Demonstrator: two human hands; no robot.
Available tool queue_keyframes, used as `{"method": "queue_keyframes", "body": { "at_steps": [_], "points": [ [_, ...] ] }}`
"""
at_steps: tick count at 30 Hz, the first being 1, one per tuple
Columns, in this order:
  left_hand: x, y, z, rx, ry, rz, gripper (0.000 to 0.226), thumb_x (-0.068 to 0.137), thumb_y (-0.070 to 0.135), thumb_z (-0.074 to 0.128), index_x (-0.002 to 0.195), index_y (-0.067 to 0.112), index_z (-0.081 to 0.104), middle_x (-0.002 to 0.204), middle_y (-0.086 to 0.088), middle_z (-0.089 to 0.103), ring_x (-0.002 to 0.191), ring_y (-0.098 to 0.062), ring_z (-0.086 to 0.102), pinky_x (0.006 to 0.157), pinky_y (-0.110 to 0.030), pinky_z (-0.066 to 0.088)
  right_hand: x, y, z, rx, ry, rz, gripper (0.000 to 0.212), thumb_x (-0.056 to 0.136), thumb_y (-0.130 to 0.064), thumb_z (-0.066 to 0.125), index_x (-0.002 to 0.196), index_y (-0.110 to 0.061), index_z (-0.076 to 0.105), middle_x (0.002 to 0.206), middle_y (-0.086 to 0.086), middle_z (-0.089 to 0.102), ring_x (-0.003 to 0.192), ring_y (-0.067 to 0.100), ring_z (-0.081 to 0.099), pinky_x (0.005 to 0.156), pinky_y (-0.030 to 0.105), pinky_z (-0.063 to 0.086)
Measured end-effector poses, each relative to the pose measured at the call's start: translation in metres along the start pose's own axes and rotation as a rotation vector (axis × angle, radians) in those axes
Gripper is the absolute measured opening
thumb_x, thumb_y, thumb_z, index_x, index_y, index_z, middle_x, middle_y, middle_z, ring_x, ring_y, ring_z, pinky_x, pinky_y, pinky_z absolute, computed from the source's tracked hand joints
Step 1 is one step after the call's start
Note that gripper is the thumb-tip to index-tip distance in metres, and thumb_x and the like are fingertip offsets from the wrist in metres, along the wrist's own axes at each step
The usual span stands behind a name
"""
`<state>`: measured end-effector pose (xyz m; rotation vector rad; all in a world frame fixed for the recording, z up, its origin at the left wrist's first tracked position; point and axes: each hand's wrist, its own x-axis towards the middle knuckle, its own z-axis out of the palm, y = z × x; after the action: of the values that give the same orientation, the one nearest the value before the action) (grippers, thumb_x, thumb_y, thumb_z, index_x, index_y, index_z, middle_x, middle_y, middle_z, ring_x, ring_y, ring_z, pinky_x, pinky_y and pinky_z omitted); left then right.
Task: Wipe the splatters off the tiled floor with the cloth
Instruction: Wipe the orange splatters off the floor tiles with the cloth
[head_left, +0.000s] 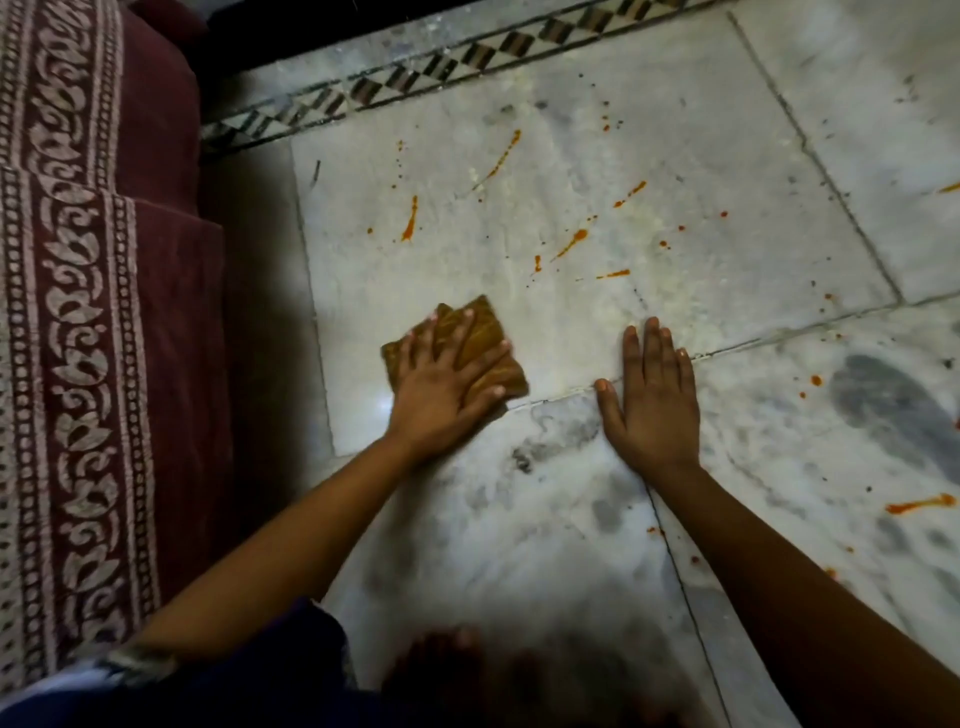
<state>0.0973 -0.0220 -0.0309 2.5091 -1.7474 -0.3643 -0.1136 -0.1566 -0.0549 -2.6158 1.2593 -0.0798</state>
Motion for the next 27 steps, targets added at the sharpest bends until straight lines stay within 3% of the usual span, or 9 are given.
{"method": "queue_keyframes", "body": {
  "at_steps": [4,7,9,13,17,21,24,27],
  "points": [
    [0.016,-0.052,-0.013,-0.007,0.004,-0.200,0.058,0.085,0.069,0.018,0.140,0.052,0.022,0.159,0.001,0.004,0.143,-0.038,-0.003,0.113,-0.054,-0.002,0.001,0.000,-0.001,0.004,-0.011,0.002,0.070,0.093,-0.048,0.020,0.149,-0.005,0.019,0.156,0.018,0.014,0.145,0.029,0.012,0.116,0.039,0.005],
    [0.064,-0.049,-0.026,-0.083,-0.026,-0.338,0.054,0.090,0.066,0.027,0.141,0.049,0.026,0.159,0.001,0.001,0.142,-0.042,-0.008,0.111,-0.058,-0.006,0.000,-0.001,-0.002,-0.003,-0.020,0.005,0.071,0.092,-0.049,0.018,0.149,-0.006,0.017,0.156,0.018,0.012,0.145,0.028,0.010,0.116,0.039,0.003],
    [0.087,-0.034,-0.029,-0.054,-0.078,-0.290,0.052,0.092,0.063,0.029,0.142,0.049,0.025,0.159,0.000,-0.002,0.141,-0.044,-0.010,0.110,-0.059,-0.007,0.000,-0.001,-0.003,-0.011,-0.031,0.008,0.074,0.091,-0.051,0.013,0.149,-0.006,0.013,0.157,0.017,0.008,0.145,0.028,0.006,0.116,0.039,0.000],
    [0.079,-0.005,-0.021,0.064,-0.134,-0.010,0.061,0.084,0.071,0.018,0.141,0.050,0.023,0.160,0.001,-0.001,0.142,-0.042,-0.011,0.111,-0.057,-0.007,0.002,-0.004,-0.006,-0.001,-0.069,0.032,0.082,0.083,-0.055,0.001,0.149,-0.006,0.003,0.157,0.015,-0.002,0.146,0.026,-0.004,0.115,0.037,-0.009],
    [0.017,-0.029,-0.005,0.104,-0.046,0.212,0.061,0.082,0.073,0.015,0.139,0.054,0.020,0.158,0.004,0.009,0.143,-0.038,-0.001,0.112,-0.052,0.000,0.004,-0.007,-0.002,0.012,-0.055,0.047,0.082,0.085,-0.055,0.003,0.149,-0.004,0.005,0.157,0.017,-0.001,0.146,0.027,-0.004,0.116,0.036,-0.007],
    [0.002,-0.074,-0.005,0.065,0.037,0.097,0.060,0.083,0.077,0.014,0.138,0.054,0.022,0.156,0.002,0.021,0.143,-0.036,0.010,0.112,-0.052,0.006,0.006,-0.005,-0.001,0.013,-0.030,0.037,0.079,0.089,-0.055,0.007,0.149,-0.004,0.006,0.157,0.017,0.000,0.145,0.025,-0.003,0.115,0.033,-0.009],
    [0.041,-0.068,-0.016,0.024,0.042,-0.065,0.063,0.078,0.075,0.016,0.138,0.056,0.022,0.158,0.004,0.012,0.143,-0.036,0.001,0.112,-0.053,0.001,0.010,0.000,-0.002,-0.016,-0.012,0.050,0.080,0.090,-0.056,0.009,0.148,-0.002,0.008,0.157,0.018,0.002,0.145,0.027,0.000,0.115,0.035,-0.008],
    [0.088,-0.044,-0.021,0.004,0.000,-0.105,0.069,0.073,0.075,0.011,0.139,0.055,0.023,0.159,0.003,0.006,0.142,-0.042,-0.004,0.111,-0.055,-0.003,0.018,0.004,-0.002,-0.028,0.010,0.113,0.084,0.088,-0.058,0.008,0.148,0.000,0.009,0.156,0.021,0.003,0.145,0.031,0.002,0.114,0.036,-0.009]
  ]
}}
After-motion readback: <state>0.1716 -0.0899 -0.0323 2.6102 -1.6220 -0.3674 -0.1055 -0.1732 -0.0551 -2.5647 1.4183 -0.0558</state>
